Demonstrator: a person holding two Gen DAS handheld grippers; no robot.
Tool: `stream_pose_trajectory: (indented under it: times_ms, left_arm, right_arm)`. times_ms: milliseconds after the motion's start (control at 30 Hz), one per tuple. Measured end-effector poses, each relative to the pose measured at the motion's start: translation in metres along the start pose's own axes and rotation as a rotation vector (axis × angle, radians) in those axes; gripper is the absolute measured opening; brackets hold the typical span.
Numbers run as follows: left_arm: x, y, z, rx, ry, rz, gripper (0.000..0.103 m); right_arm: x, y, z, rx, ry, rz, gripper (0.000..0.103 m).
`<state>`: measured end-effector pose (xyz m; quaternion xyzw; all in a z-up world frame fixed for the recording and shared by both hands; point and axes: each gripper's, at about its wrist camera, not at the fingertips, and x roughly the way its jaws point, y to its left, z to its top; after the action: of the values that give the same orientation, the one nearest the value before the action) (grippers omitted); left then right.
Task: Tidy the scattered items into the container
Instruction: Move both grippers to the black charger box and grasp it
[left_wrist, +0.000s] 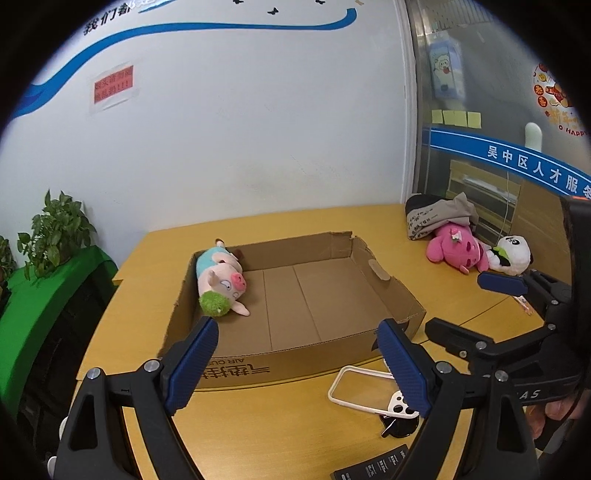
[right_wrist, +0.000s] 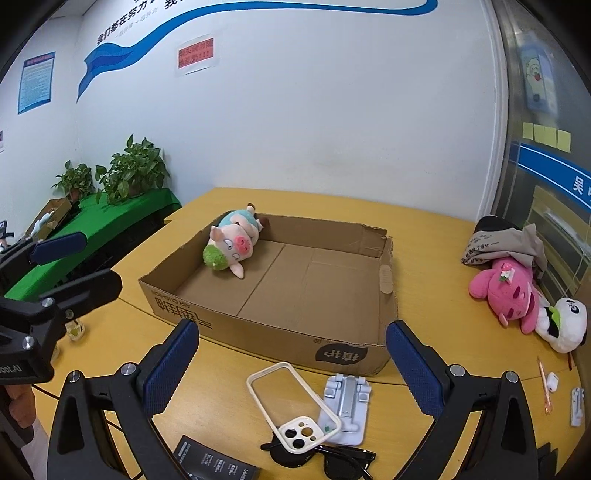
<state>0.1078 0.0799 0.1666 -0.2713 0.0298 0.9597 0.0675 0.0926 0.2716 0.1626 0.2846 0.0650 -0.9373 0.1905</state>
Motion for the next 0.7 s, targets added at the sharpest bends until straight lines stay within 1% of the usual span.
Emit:
stream_pose_trajectory:
  times_ms: [167, 333, 400, 533, 633, 700]
  left_arm:
    - [0.029, 0.02, 0.002, -0.016, 0.006, -0.059, 0.088]
    - [0.063, 0.048, -0.005, -0.093, 0.042, -0.101, 0.088]
    - [0.07, 0.056, -0.01, -0.105, 0.048, -0.098, 0.088]
    - [0.076, 0.072, -0.022, -0.141, 0.06, -0.088, 0.088]
    - [0.079, 0.083, -0.034, -0.175, 0.092, -0.072, 0.088]
    - [0.078, 0.086, -0.04, -0.179, 0.11, -0.062, 0.088]
  right_arm:
    - [0.013, -0.005, 0.002, 0.034, 0.013, -0.046, 0.103]
    - [0.044, -0.006, 0.002, 0.063, 0.073, -0.083, 0.103]
    - [0.055, -0.005, 0.005, 0.07, 0.088, -0.083, 0.103]
    - [0.072, 0.006, 0.009, 0.034, 0.086, -0.079, 0.103]
    - [0.084, 0.011, 0.009, 0.031, 0.104, -0.048, 0.103]
    - [0.09, 0.015, 0.006, 0.022, 0.109, -0.03, 0.103]
